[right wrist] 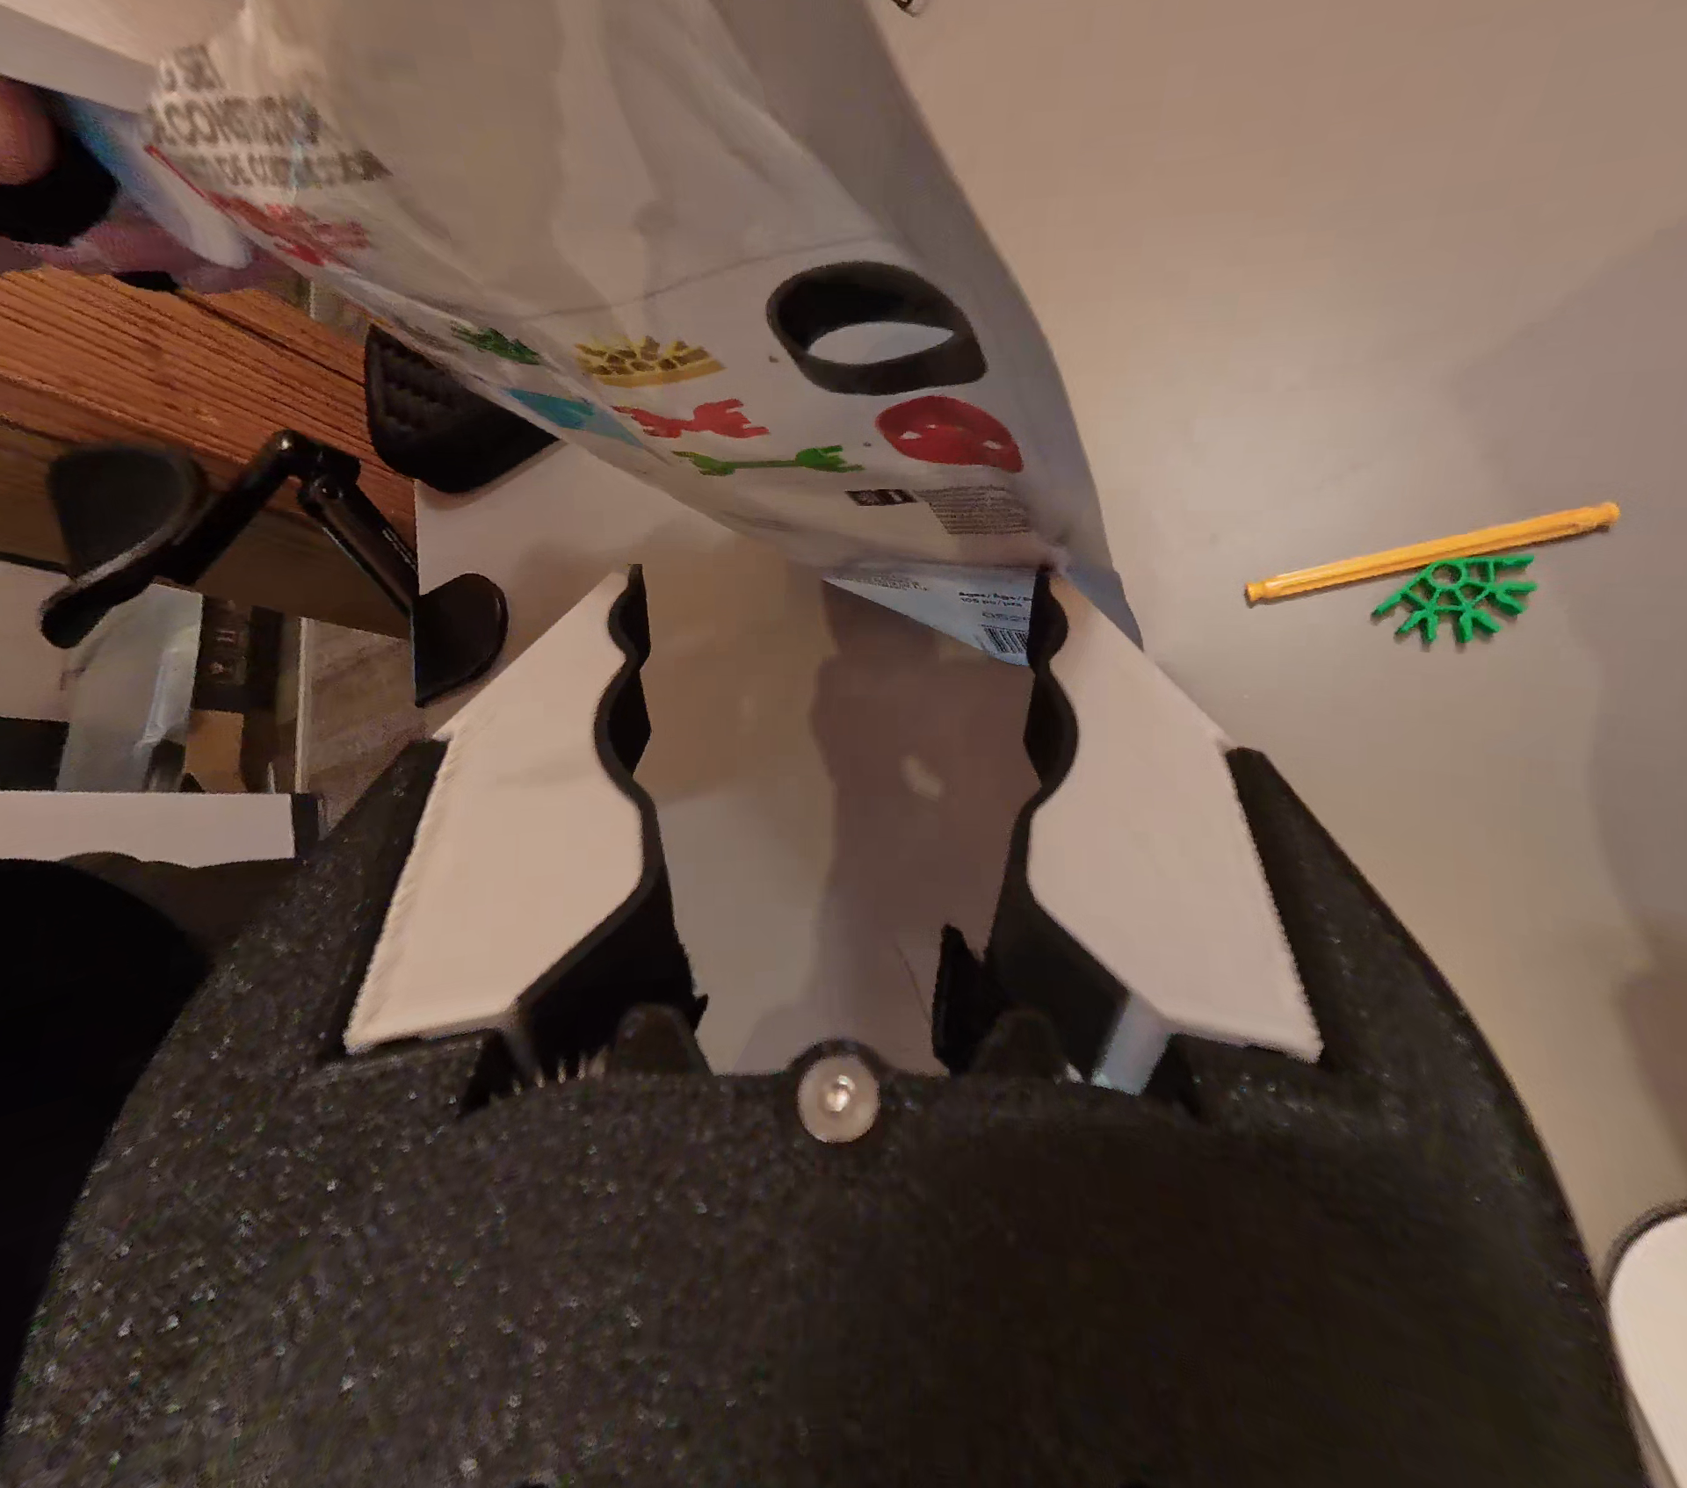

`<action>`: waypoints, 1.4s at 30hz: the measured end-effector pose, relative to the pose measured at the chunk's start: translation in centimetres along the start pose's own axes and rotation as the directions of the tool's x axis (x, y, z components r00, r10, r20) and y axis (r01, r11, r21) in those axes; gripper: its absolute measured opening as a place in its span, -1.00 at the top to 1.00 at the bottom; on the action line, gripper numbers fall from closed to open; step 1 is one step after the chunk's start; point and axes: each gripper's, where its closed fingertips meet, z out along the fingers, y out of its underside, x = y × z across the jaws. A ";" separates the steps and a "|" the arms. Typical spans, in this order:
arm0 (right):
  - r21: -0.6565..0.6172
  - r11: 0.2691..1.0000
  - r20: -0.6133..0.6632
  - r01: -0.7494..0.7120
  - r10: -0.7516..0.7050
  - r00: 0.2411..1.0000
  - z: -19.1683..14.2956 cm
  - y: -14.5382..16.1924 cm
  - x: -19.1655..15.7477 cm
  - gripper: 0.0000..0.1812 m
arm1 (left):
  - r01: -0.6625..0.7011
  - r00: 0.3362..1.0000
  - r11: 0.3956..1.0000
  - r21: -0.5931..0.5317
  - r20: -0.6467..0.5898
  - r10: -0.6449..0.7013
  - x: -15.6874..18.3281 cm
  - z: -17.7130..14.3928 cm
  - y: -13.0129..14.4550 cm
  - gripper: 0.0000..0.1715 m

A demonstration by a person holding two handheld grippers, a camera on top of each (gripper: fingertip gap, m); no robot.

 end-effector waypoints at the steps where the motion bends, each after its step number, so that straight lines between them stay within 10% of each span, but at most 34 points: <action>1: -0.013 1.000 -0.004 0.010 -0.010 1.000 0.2 0.0 0.2 0.09 | 0.009 1.000 1.000 -0.008 -0.005 -0.009 -0.1 -0.1 0.2 0.34; 18: -0.002 0.999 -0.114 -0.041 0.041 0.993 -3.4 2.2 2.5 0.17 | -0.005 1.000 0.999 0.046 0.021 0.004 -0.5 -6.5 1.1 -0.01; 30: 0.124 0.981 -0.531 -0.148 0.192 0.826 0.0 3.3 14.9 0.51 | 0.000 0.998 0.994 -0.109 0.058 0.007 4.9 -5.3 12.9 0.14; 42: 0.004 0.997 -0.586 -0.075 0.063 0.808 3.6 2.4 18.1 0.74 | -0.265 0.963 0.883 -0.388 -0.072 0.258 6.1 -3.2 21.0 0.19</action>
